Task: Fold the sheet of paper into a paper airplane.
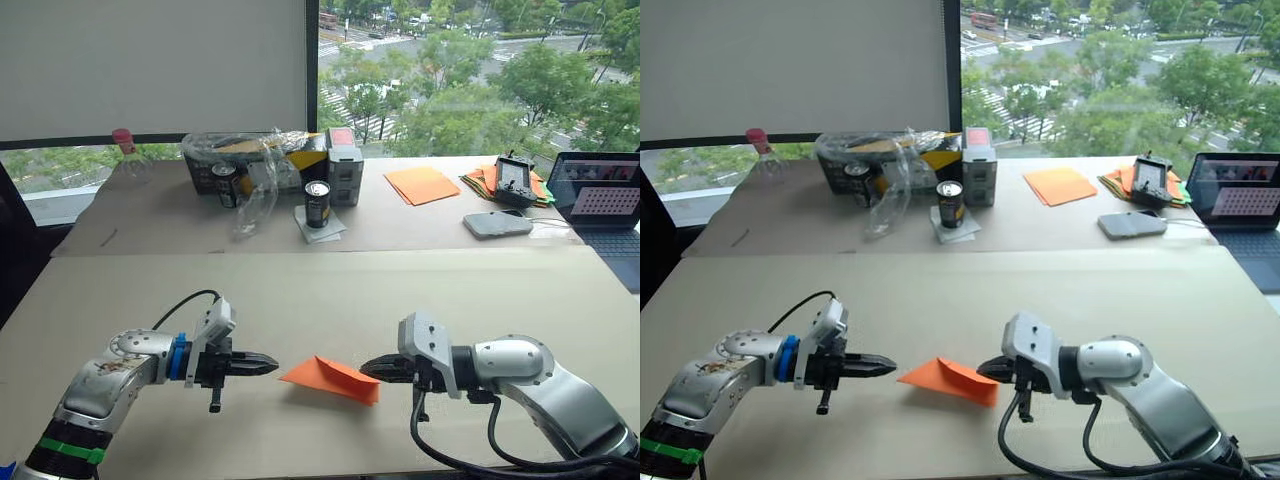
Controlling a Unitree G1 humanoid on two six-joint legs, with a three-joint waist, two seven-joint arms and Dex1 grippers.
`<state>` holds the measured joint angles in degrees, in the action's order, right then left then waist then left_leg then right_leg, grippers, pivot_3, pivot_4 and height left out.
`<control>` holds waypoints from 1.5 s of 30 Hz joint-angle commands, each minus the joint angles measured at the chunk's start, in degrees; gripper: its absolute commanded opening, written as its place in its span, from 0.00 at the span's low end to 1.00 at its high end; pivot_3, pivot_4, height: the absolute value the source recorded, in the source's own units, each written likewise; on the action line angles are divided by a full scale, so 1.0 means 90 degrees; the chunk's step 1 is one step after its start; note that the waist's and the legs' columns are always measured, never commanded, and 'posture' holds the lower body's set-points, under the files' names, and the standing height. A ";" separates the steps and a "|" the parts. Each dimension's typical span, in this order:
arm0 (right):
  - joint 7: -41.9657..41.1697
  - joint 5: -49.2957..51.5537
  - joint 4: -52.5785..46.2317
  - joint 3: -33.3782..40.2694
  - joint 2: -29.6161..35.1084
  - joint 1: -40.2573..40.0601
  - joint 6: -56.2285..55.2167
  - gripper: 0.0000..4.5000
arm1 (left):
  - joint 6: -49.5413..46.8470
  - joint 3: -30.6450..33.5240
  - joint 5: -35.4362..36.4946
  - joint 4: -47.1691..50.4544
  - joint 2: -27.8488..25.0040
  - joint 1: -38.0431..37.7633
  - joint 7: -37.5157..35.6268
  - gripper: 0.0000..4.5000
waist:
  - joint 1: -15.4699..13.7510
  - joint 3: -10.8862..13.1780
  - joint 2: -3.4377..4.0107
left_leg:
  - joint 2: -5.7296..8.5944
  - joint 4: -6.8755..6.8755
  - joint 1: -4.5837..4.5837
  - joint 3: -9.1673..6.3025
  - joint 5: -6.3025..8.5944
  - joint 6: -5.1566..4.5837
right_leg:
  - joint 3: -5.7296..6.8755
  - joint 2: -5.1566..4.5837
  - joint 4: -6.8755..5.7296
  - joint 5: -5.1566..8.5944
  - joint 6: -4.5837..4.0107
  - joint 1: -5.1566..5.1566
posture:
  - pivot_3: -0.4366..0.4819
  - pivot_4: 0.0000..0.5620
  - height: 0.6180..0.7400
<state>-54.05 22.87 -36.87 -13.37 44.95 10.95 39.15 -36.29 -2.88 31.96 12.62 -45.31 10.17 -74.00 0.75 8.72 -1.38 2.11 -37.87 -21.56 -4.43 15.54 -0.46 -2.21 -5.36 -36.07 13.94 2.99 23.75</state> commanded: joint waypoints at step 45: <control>0.0461 -0.0653 0.0302 -0.1382 -0.0369 0.2435 0.2003 0.56 | -0.0109 0.0032 -0.0126 -0.0246 0.0000 0.0007 0.0921 0.00 | -0.0005 0.0002 0.0000 | 0.0003 -0.0044 -0.0032 0.0006 -0.0015 0.0022 | -0.0006 0.0009 -0.0070 -0.0016 -0.0015 0.0056 | 0.48 0.27 1.00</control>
<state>-49.67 16.90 -33.43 -26.19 41.29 31.61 57.03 -37.55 -3.80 30.47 9.65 -45.07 10.15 -65.83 0.71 8.73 -1.38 2.14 -38.29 -21.86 -4.37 15.41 -0.26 -2.26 -5.28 -36.71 13.79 2.86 24.26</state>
